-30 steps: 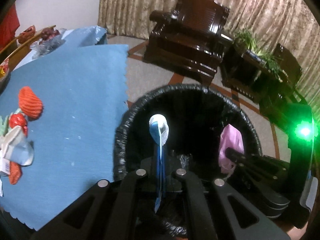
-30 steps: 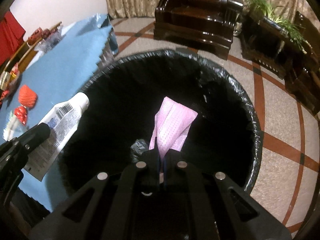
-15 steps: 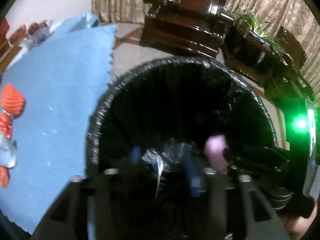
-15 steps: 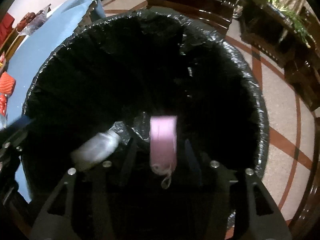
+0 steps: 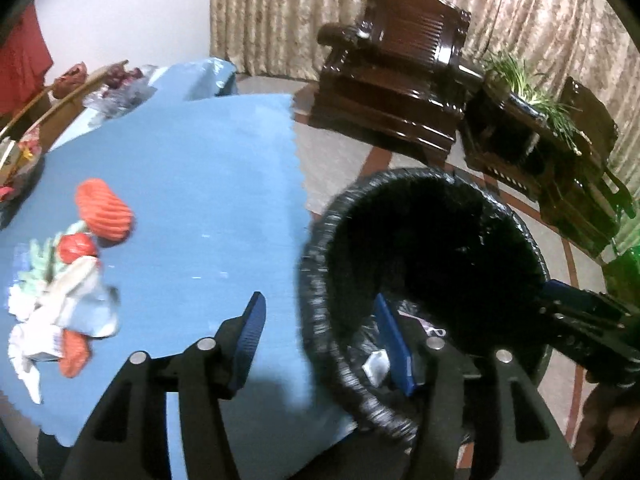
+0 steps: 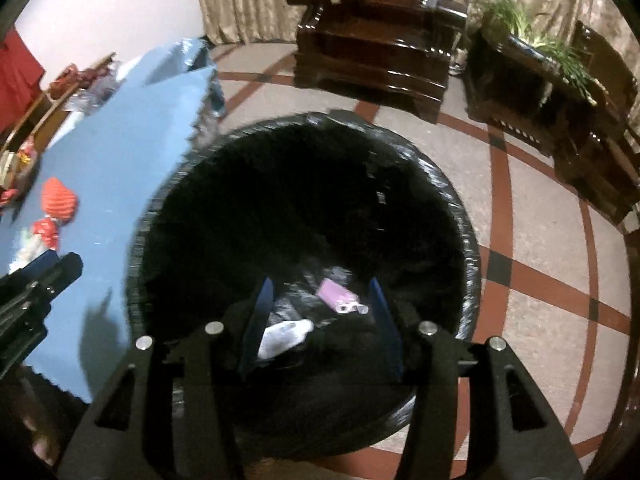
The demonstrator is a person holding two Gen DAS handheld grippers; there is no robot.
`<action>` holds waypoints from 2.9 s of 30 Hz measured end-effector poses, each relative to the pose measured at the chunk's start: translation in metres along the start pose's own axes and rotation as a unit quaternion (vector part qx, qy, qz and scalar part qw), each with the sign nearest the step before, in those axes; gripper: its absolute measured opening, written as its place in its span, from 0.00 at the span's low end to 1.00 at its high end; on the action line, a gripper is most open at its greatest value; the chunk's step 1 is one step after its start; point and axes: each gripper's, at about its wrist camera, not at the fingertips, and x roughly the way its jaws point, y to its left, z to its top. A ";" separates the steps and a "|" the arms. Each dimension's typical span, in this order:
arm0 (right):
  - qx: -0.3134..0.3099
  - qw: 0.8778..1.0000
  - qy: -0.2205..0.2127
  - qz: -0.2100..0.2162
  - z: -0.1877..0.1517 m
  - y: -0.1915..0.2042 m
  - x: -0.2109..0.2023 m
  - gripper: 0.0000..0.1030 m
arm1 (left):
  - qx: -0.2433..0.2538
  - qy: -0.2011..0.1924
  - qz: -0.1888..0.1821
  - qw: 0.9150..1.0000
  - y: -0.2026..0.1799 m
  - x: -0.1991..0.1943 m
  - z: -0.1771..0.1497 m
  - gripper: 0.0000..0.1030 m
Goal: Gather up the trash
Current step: 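Move both open tools back over the items on the table, then grasp the white tissue with the left tool while the right tool grasps the white paper cup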
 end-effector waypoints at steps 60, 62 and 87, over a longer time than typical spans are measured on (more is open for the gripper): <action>-0.124 0.987 -0.011 0.104 -0.042 0.414 0.052 0.13 | -0.143 -0.008 0.120 0.982 0.389 -0.035 -0.127 0.65; -0.125 0.986 -0.016 0.105 -0.042 0.411 0.051 0.11 | -0.142 -0.006 0.120 0.983 0.388 -0.032 -0.127 0.65; -0.130 0.982 -0.048 0.126 -0.033 0.373 -0.004 0.09 | -0.144 -0.051 0.112 0.982 0.354 -0.088 -0.095 0.06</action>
